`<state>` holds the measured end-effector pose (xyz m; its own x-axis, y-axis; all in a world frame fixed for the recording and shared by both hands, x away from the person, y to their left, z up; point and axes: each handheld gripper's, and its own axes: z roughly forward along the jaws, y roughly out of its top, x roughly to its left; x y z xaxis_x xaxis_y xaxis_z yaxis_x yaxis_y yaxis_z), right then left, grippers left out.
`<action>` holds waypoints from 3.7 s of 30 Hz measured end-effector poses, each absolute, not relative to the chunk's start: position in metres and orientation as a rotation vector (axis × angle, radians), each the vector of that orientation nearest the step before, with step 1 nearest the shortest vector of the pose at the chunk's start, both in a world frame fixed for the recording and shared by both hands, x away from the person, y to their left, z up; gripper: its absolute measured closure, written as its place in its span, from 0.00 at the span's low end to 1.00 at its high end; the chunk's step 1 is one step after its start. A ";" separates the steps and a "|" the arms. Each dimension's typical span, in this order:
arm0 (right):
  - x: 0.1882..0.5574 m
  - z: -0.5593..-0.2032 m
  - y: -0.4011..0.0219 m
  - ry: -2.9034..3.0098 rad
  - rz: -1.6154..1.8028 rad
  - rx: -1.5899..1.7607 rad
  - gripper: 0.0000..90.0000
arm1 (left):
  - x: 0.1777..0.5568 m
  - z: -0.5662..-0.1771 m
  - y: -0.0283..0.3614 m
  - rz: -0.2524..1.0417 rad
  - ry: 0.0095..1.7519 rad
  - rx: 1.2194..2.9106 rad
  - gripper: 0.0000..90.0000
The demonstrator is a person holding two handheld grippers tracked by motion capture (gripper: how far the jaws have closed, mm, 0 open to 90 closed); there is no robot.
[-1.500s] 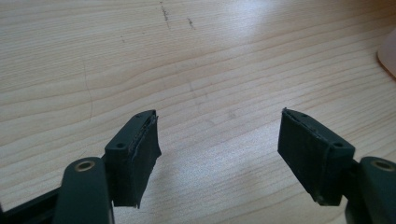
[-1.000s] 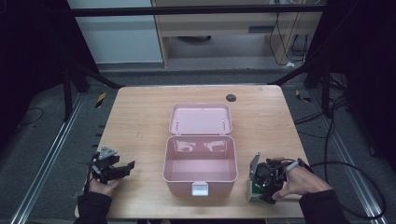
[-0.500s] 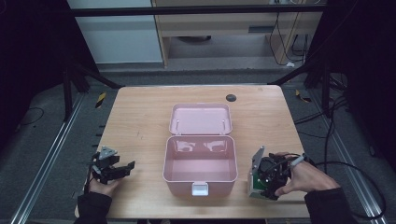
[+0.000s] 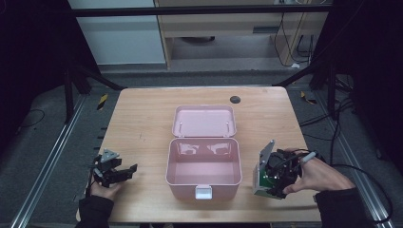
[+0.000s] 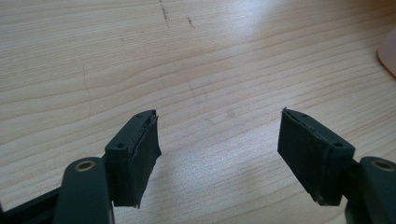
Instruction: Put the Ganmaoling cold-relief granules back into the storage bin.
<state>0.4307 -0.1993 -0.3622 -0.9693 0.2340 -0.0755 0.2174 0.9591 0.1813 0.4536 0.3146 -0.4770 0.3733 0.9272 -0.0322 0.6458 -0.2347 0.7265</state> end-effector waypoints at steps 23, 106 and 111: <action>0.431 -0.312 -0.195 2.968 0.256 0.332 0.18 | 0.454 -0.477 0.315 0.545 1.353 1.982 0.31; 0.462 -0.297 -0.069 2.979 0.288 -0.010 0.18 | 0.453 -0.476 0.317 0.552 1.348 1.976 0.31; 0.464 -0.306 -0.067 2.982 0.294 0.005 0.18 | 0.454 -0.475 0.317 0.553 1.349 1.975 0.31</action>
<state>0.4638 -0.0670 -0.3056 -0.9895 0.0172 -0.1438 -0.0112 0.9809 0.1942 0.4535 0.3171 -0.4755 0.3743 0.9269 -0.0271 0.6414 -0.2377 0.7294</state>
